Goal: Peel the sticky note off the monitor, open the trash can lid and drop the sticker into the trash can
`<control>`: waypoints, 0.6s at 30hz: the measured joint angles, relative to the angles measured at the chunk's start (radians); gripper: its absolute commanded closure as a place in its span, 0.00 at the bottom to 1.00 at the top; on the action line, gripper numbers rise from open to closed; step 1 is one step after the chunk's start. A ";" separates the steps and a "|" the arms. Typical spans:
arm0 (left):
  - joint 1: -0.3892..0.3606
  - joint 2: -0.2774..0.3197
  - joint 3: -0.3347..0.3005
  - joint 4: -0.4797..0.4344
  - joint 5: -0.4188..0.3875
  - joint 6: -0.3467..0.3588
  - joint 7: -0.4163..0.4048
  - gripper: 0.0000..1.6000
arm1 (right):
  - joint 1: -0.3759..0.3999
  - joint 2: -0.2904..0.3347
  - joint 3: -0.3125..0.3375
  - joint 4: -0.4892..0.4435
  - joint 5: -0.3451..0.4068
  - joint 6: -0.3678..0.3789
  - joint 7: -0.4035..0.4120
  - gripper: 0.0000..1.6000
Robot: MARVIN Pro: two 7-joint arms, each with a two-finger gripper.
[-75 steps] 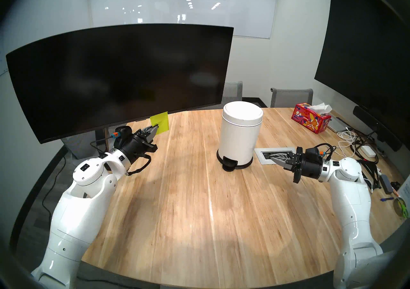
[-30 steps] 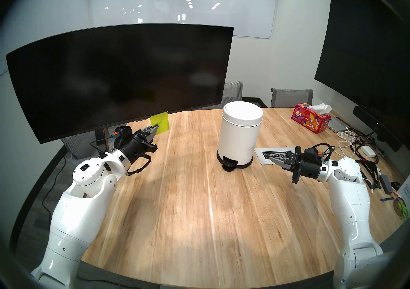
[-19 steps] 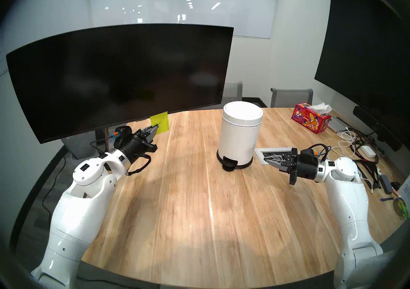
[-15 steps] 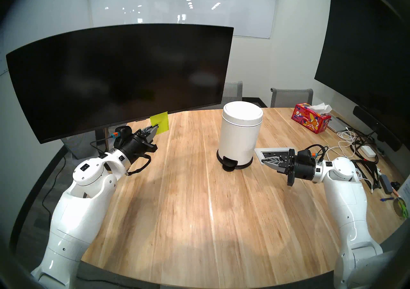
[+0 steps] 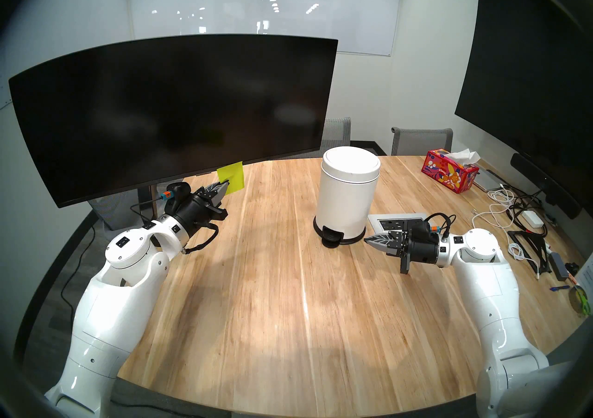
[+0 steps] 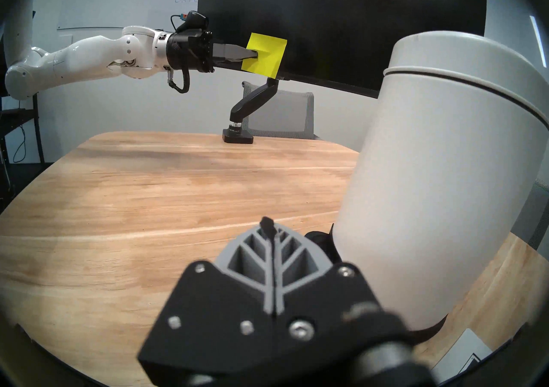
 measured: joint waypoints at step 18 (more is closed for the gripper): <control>0.000 0.001 0.000 0.000 0.000 0.000 0.000 1.00 | 0.026 -0.062 -0.044 0.033 -0.104 -0.013 -0.120 1.00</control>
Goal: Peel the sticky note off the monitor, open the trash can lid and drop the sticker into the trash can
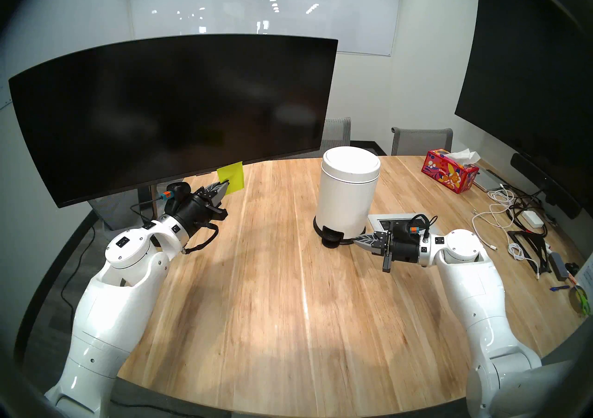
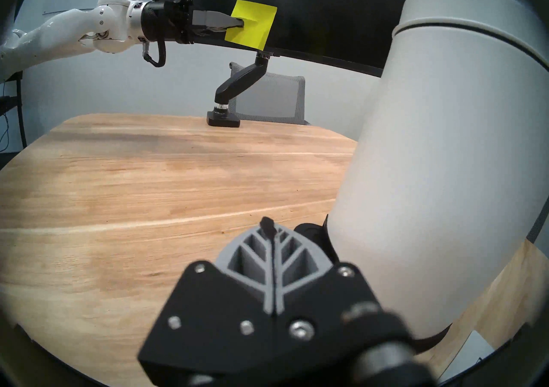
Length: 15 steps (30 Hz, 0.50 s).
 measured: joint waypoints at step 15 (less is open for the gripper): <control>0.000 0.000 0.000 0.000 -0.001 0.000 0.000 1.00 | -0.110 -0.038 0.053 -0.137 0.018 0.111 -0.046 1.00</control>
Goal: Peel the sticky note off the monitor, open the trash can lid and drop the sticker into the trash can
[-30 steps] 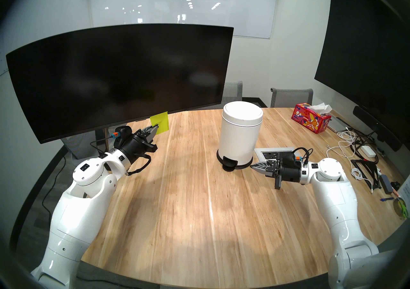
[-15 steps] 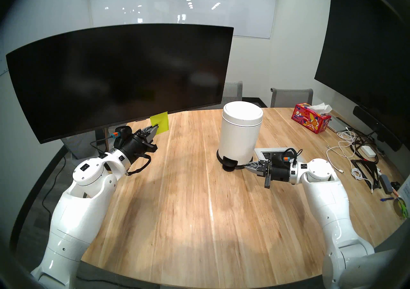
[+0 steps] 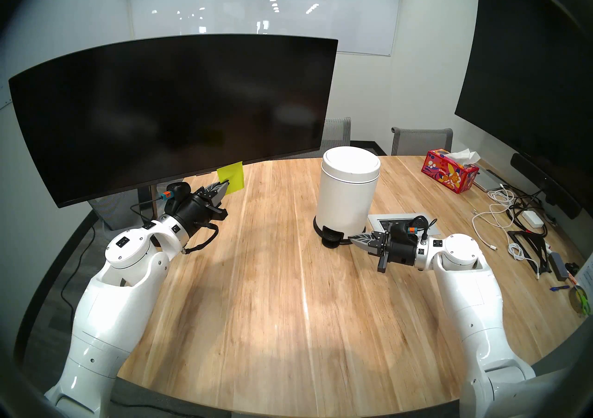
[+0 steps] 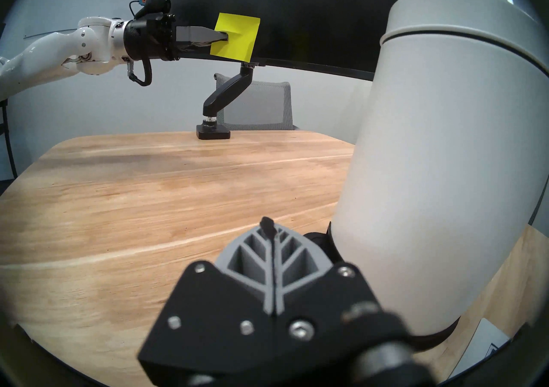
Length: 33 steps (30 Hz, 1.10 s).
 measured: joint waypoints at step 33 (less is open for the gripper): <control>0.000 0.001 0.001 0.000 -0.001 0.000 0.000 1.00 | -0.086 -0.120 -0.037 -0.039 -0.107 -0.027 -0.199 1.00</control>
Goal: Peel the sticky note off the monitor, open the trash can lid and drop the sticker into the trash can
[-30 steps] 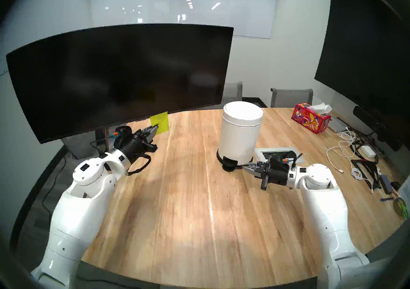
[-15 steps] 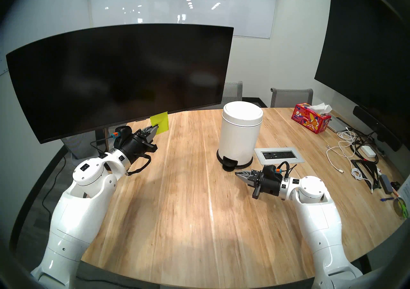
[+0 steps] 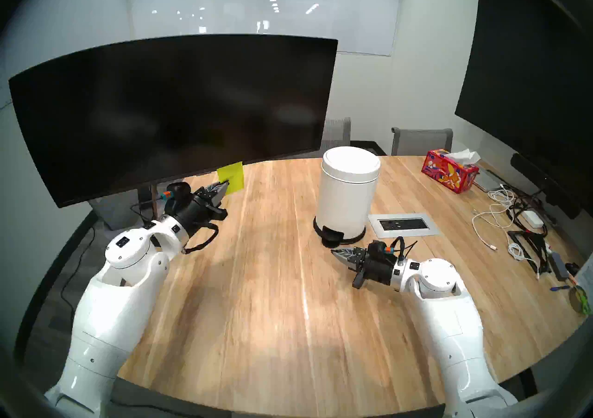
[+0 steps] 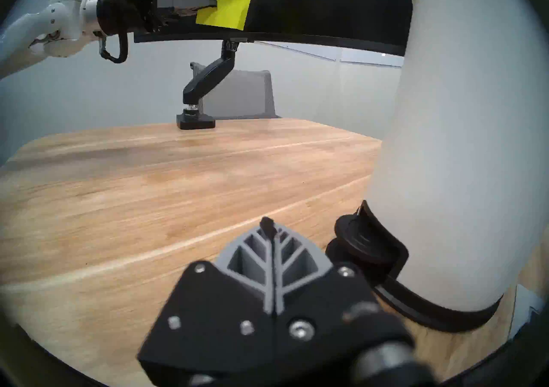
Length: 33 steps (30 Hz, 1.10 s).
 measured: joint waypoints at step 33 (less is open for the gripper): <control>0.000 0.001 0.000 0.000 -0.001 0.000 0.000 1.00 | 0.162 -0.021 -0.037 0.214 -0.036 -0.034 -0.068 1.00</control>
